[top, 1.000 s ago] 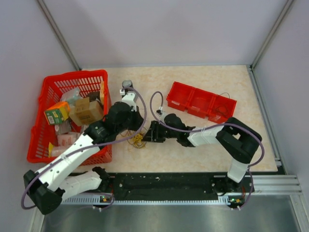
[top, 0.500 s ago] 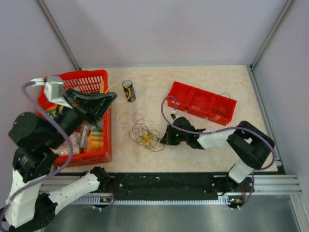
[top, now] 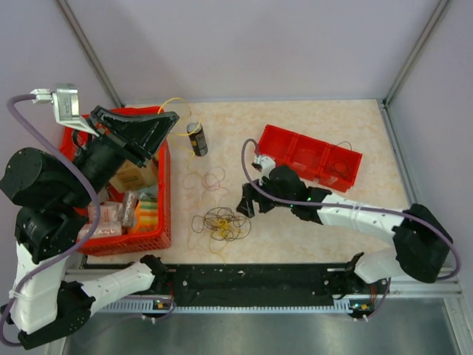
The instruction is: Untangle the cables
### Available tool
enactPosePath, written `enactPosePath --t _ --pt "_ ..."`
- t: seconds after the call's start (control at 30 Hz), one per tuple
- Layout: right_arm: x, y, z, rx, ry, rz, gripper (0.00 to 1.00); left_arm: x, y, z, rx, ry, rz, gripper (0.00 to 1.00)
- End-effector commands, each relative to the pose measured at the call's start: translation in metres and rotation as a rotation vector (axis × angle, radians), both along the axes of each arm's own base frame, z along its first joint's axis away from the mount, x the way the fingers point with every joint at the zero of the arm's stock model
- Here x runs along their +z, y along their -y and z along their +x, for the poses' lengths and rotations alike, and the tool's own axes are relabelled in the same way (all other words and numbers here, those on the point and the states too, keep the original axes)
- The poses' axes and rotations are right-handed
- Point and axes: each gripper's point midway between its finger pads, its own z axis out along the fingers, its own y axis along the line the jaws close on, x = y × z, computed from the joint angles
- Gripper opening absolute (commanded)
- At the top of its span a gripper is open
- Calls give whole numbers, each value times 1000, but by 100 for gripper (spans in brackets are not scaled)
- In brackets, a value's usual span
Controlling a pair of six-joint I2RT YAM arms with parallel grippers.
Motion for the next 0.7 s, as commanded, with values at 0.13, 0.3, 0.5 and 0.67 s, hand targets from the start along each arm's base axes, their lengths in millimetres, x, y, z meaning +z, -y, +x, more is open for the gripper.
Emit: enactPosePath --t 0.13,0.3,0.5,0.67 --pt "185 -89 -52 448 479 493 86 10 -1 -7 -29 -7 -58 0" --pt "198 -136 -66 484 518 548 81 19 -8 -14 -28 15 -75 0" --pt "235 -131 -45 303 556 547 4 5 -12 -11 11 3 -32 0" --pt "349 -97 -53 245 617 635 0 -39 -27 10 152 -50 40 0"
